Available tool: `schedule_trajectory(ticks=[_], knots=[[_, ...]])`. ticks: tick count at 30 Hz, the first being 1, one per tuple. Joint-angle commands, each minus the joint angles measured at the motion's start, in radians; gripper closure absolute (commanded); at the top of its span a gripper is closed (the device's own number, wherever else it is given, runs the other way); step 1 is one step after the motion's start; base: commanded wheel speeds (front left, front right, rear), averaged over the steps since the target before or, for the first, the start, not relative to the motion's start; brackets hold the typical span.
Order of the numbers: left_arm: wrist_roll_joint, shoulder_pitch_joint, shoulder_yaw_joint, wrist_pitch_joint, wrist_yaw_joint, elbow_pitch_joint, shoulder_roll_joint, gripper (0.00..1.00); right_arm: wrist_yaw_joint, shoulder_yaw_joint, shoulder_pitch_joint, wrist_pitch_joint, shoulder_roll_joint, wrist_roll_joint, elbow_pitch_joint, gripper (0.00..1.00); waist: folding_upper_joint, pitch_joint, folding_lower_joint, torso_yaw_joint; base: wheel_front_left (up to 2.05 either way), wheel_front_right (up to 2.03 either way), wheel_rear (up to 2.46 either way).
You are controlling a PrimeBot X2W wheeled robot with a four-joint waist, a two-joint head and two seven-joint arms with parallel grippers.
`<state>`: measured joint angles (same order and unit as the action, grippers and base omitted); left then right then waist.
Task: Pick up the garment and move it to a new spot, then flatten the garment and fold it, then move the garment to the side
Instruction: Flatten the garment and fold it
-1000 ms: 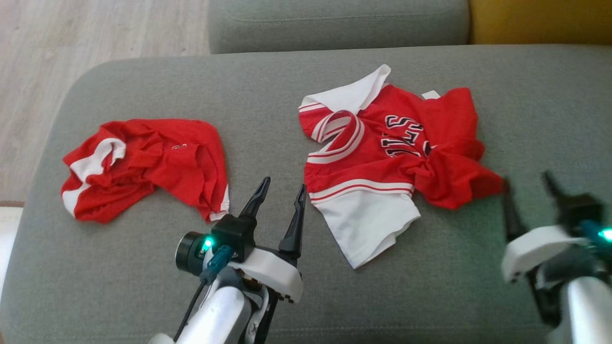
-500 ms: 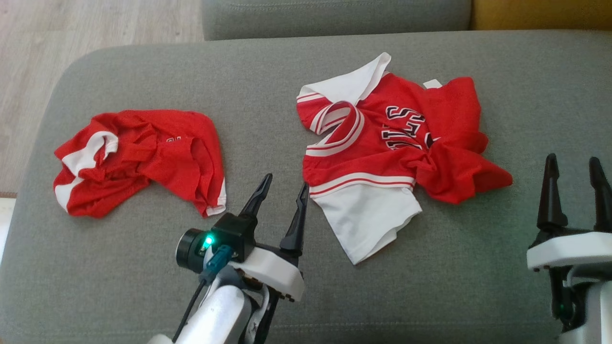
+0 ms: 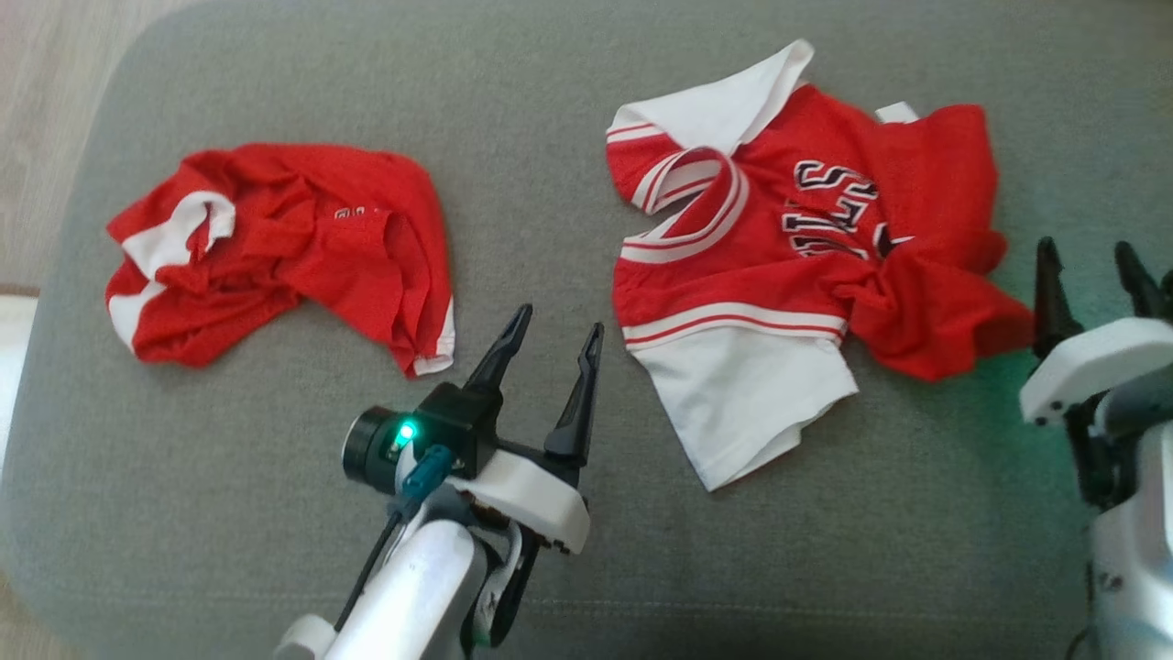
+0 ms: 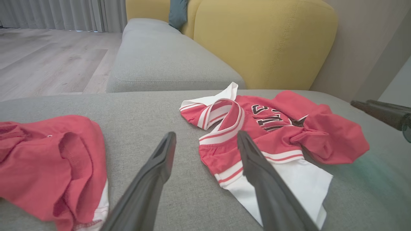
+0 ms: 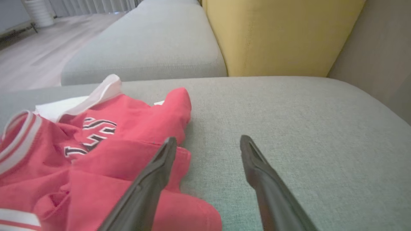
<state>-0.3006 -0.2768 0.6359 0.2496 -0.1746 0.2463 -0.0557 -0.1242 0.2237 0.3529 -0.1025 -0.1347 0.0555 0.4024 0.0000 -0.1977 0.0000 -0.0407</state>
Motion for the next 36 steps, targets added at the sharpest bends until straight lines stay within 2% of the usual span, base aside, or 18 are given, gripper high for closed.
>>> schedule_trajectory(ticks=[1,11,28,29,30,36], knots=[[0.008,-0.045,-0.023,0.012,0.006,-0.027,0.005,0.0,-0.007,-0.035,0.059,-0.007,-0.039,-0.005,0.004,0.0,0.0,-0.033,0.0,-0.024,0.0,0.0,0.0],[0.003,-0.068,-0.012,0.012,-0.001,-0.029,0.005,0.0,-0.007,-0.161,0.137,-0.02,-0.127,0.032,0.148,0.0,0.0,-0.074,0.0,-0.044,0.0,0.0,0.0],[0.0,-0.103,0.009,0.012,-0.008,-0.022,0.005,0.0,-0.007,-0.394,0.198,-0.001,-0.198,0.157,0.282,0.0,0.0,-0.115,0.0,-0.054,0.0,0.0,0.0],[-0.001,-0.105,0.009,0.012,-0.009,-0.021,0.005,0.0,-0.007,-0.402,0.2,-0.002,-0.201,0.163,0.289,0.33,0.0,-0.116,0.0,-0.055,0.0,0.0,0.0],[-0.001,-0.106,0.009,0.012,-0.009,-0.02,0.005,0.0,-0.007,-0.409,0.202,-0.004,-0.204,0.171,0.297,1.0,0.0,-0.117,0.0,-0.056,0.0,0.0,0.0],[-0.005,-0.105,0.005,0.012,-0.014,-0.015,0.005,0.0,-0.007,-0.424,0.204,-0.015,-0.216,0.213,0.337,1.0,0.0,-0.104,0.0,-0.051,0.0,0.0,0.0]])
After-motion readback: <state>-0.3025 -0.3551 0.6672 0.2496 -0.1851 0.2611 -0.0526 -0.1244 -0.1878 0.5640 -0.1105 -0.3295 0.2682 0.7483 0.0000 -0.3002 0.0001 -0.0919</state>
